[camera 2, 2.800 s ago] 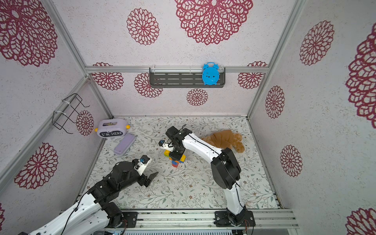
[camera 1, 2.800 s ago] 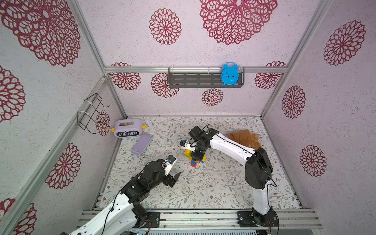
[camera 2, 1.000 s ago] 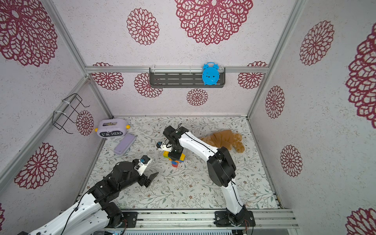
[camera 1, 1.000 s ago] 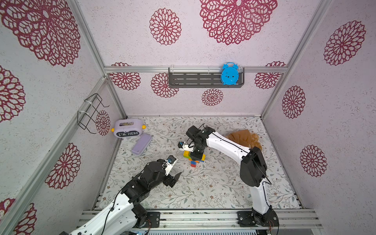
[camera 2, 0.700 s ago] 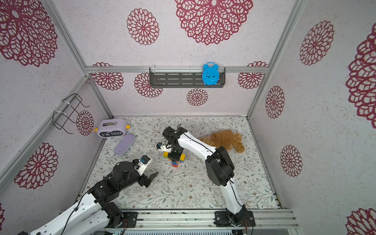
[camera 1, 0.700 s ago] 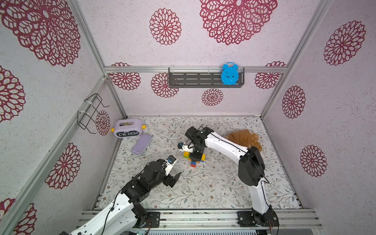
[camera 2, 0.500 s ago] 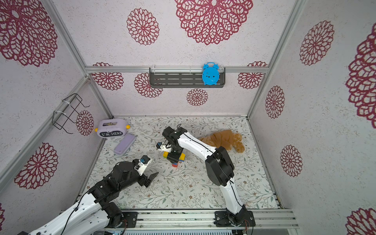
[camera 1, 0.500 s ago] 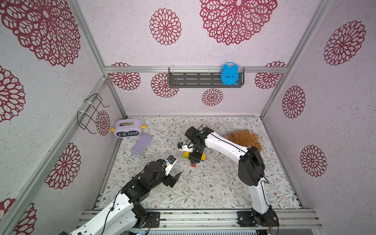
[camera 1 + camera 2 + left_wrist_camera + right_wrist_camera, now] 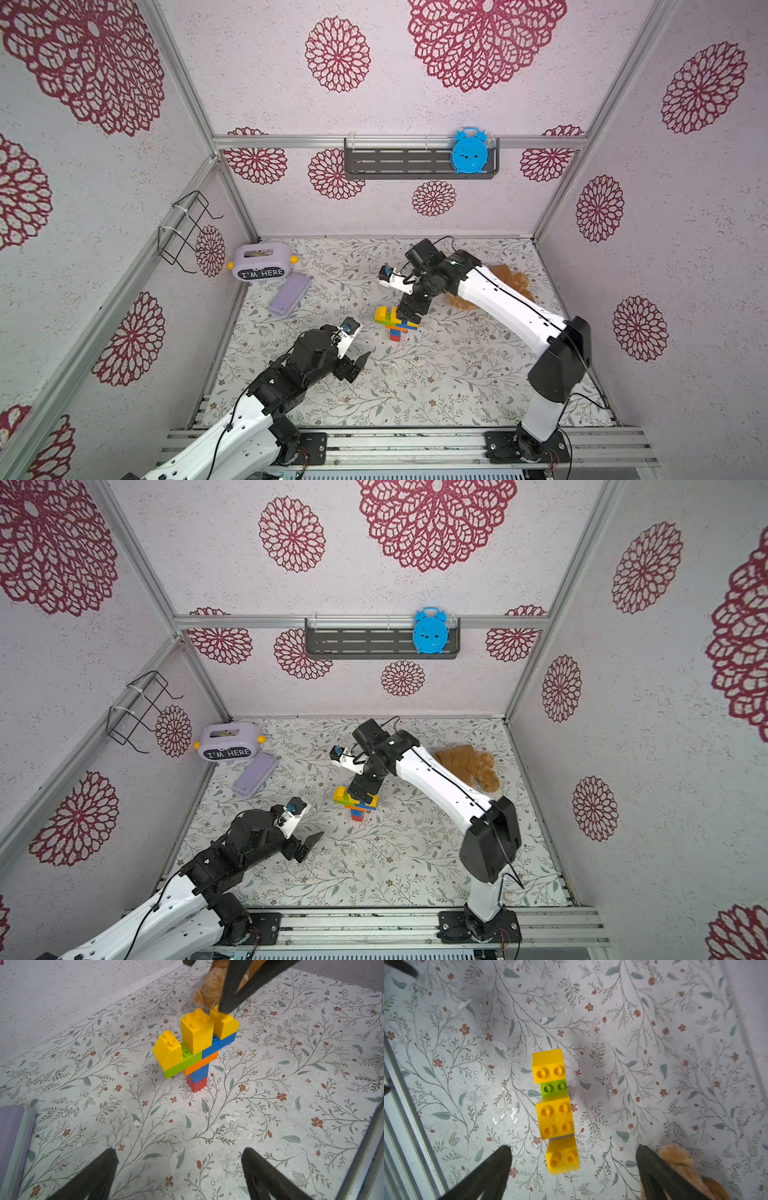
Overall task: Assemble a fork with lego
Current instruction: Assemble the lego brick with the lego brick, then adjust the lego brick at the center of the board.
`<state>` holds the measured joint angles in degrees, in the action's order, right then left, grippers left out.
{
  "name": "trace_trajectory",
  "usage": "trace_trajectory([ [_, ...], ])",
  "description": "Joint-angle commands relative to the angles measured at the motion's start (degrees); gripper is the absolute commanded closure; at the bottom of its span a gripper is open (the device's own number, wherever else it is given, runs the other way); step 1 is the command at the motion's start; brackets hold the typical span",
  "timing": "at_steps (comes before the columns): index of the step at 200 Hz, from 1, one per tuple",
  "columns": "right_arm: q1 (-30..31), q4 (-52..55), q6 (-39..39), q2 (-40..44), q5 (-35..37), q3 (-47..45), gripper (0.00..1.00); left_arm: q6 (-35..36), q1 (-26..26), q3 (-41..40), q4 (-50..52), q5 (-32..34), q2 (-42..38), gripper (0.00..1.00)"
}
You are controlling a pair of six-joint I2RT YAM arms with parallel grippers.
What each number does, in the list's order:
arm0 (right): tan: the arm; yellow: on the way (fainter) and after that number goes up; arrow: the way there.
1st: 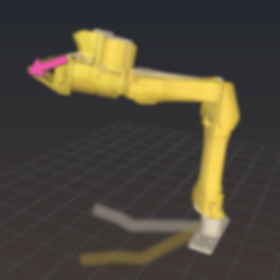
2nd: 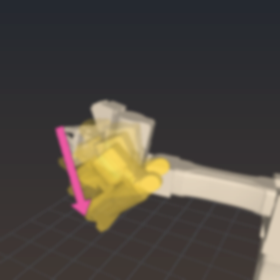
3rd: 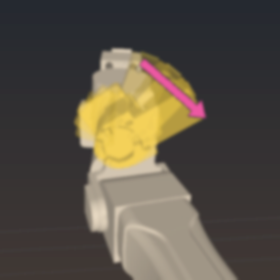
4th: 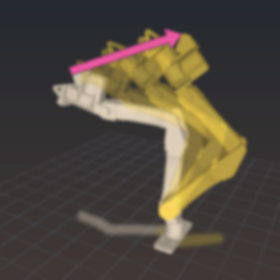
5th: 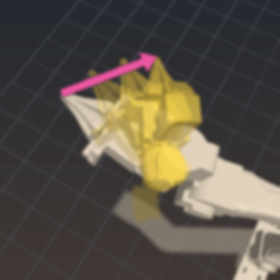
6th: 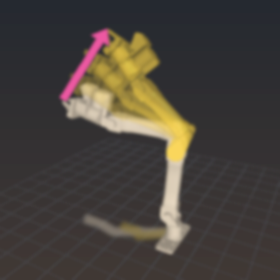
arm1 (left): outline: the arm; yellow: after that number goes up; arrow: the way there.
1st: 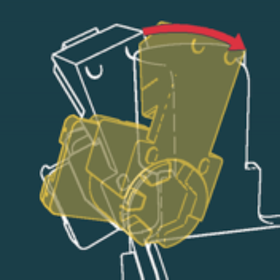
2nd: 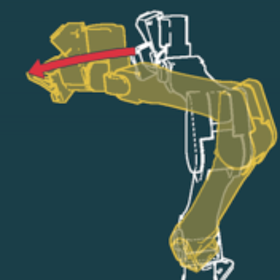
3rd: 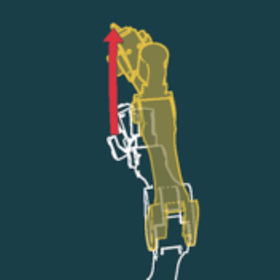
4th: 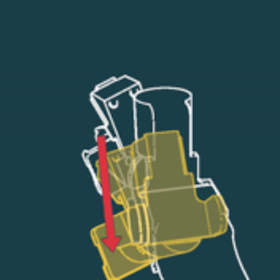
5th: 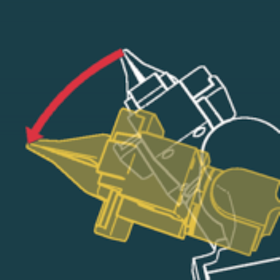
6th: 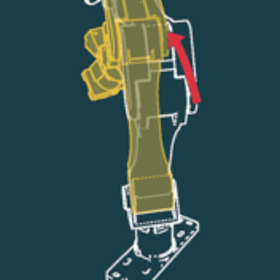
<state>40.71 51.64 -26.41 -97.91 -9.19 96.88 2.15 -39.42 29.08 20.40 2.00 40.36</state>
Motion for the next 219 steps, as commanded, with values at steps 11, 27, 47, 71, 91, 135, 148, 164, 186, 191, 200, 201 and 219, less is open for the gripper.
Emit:
trace_trajectory([
  [11,-4.18,-16.99,2.37,11.96,-9.36,-13.88,0.01,0.44,-0.57,-0.86,-1.91,0.19,-1.24,0.03],
  [27,-4.80,-26.34,3.78,16.76,-10.52,-23.55,0.01,0.39,-0.56,-1.21,-2.36,0.42,-1.57,0.03],
  [47,-5.46,-38.29,4.86,20.74,-13.12,-33.84,0.01,0.37,-0.55,-1.26,-2.39,0.77,-1.66,0.03],
  [71,-5.72,-48.89,5.66,22.23,-13.92,-42.28,0.01,0.31,-0.60,-1.31,-2.31,0.86,-1.77,0.03],
  [91,-6.16,-54.41,4.85,22.17,-14.60,-46.50,0.01,0.31,-0.57,-1.40,-2.31,0.99,-1.80,0.03],
  [135,-6.61,-62.01,4.38,18.48,-17.87,-49.35,0.01,0.37,-0.56,-1.57,-2.57,1.23,-1.27,0.03],
  [148,-6.61,-62.14,4.31,16.24,-19.01,-48.51,0.01,0.39,-0.62,-1.57,-2.50,1.17,-1.00,0.03],
  [164,-6.56,-64.13,5.85,14.46,-19.24,-48.60,0.05,0.47,-0.57,-1.57,-2.44,1.34,-0.86,0.03],
  [186,-6.28,-66.82,7.89,12.96,-20.93,-49.21,0.13,0.53,-0.55,-1.48,-2.15,1.59,-0.91,0.03],
  [191,-6.04,-66.97,7.96,12.63,-20.76,-49.20,0.14,0.57,-0.53,-1.48,-2.21,1.59,-0.90,0.03],
  [200,-5.54,-67.01,7.98,11.89,-20.55,-48.93,0.17,0.57,-0.57,-1.48,-2.18,1.65,-0.97,0.03],
  [201,-5.50,-67.01,7.97,11.79,-20.53,-48.91,0.17,0.57,-0.57,-1.48,-2.20,1.67,-0.93,0.03],
  [219,-4.81,-66.97,8.09,10.45,-20.62,-48.19,0.22,0.56,-0.57,-1.48,-2.29,1.71,-0.67,0.03],
])
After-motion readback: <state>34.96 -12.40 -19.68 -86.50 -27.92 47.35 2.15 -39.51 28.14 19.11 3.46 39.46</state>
